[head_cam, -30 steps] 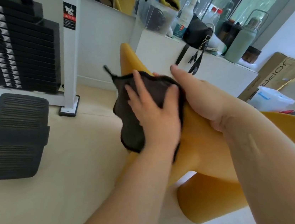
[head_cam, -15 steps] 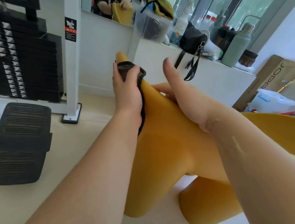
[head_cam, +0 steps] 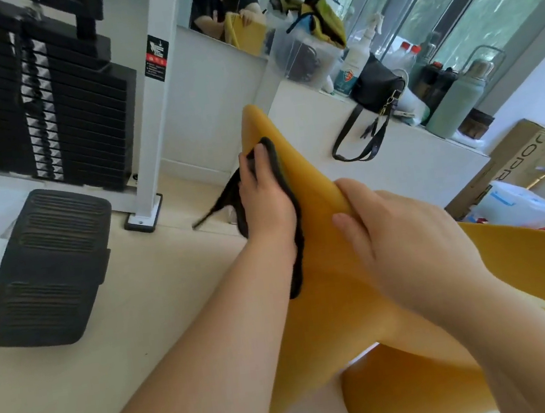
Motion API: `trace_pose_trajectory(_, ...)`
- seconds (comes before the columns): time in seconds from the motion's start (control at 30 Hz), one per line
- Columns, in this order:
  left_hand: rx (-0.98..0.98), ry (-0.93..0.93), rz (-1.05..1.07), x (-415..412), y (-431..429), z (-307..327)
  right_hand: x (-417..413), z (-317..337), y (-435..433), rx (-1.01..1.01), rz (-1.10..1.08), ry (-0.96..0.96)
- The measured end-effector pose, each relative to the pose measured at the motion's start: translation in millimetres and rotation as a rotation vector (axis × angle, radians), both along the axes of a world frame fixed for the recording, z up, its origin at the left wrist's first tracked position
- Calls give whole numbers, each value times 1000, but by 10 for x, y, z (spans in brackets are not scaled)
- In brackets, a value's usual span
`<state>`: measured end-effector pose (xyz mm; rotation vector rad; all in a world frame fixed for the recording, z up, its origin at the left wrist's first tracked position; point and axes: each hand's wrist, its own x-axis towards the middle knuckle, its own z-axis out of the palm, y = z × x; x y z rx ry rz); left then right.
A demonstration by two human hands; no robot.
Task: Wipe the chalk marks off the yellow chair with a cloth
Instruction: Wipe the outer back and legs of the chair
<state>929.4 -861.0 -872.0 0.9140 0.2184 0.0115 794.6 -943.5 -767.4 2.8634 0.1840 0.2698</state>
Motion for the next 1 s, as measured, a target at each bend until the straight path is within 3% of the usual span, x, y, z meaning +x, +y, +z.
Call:
trace_pose_trajectory(0.23,-79,32,-58,-200,-92,-430,30,120,104,106,-83,117)
trace_pose_trajectory(0.43,75,-157,93,-702,-490,-588,710,-28,578,-18,-48,-13)
trace_pose_trajectory(0.63,-16,-145,75,-481,-309,-505,489,-31,498,-113,-39,-29)
trace_pose_trajectory(0.77,-166,-69,-110,-71,25,-568,260,-3,534,-157,-54,18)
trace_pose_trajectory(0.93,-149,-132,-37,-140,-65,-630,265,-73,610,-301,-17,-90)
trace_pose_trajectory(1.0,-18,-209,41,-291,-161,-613,328,-110,615,-427,61,-143)
